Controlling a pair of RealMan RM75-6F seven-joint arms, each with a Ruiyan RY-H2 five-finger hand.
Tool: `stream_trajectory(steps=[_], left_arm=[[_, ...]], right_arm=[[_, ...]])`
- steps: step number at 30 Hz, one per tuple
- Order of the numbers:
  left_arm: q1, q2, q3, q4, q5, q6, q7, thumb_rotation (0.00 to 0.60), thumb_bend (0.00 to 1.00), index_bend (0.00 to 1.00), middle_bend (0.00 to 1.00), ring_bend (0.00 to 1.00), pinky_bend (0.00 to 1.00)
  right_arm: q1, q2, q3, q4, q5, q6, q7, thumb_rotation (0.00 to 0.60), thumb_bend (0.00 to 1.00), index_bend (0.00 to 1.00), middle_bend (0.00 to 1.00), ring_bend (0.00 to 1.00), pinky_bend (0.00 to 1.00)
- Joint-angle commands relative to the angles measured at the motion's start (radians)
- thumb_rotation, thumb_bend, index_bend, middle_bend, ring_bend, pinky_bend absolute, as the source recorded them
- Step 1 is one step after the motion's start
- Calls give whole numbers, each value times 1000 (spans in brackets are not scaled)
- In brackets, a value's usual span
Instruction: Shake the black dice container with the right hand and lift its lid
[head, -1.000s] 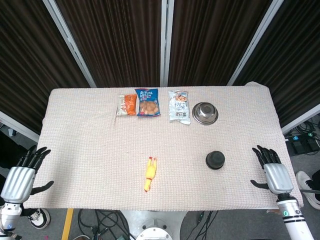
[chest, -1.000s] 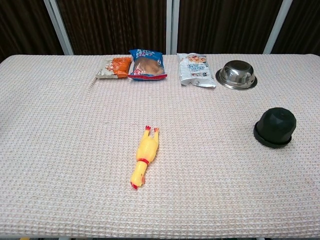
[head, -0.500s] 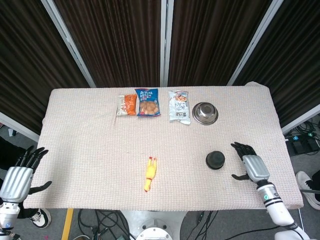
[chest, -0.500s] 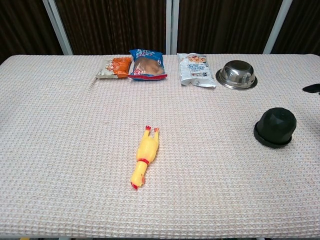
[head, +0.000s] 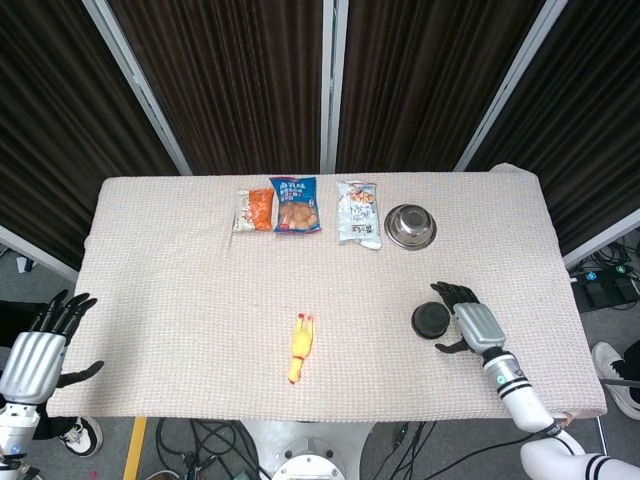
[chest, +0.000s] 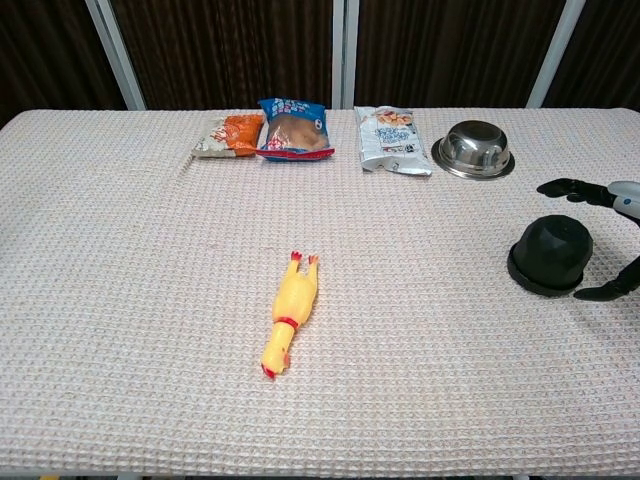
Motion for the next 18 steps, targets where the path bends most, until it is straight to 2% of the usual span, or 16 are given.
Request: stream_trajectory(steps=[1, 8, 18], left_arm=[[0, -1, 0, 1, -2, -2, -1, 600, 86, 131, 110, 28, 168], [0, -2, 1, 4, -4, -3, -8, 600, 86, 130, 110, 28, 168], [-1, -2, 1, 8, -4, -3, -14, 600, 86, 131, 110, 28, 168]], right_arm=[[7, -10, -1, 10, 12, -10, -11, 600, 30, 0, 57, 0, 0], [11, -32, -8, 30, 28, -13, -26, 600, 32, 0, 69, 0, 0], [1, -67, -8, 74, 31, 11, 18, 600, 43, 0, 103, 0, 0]])
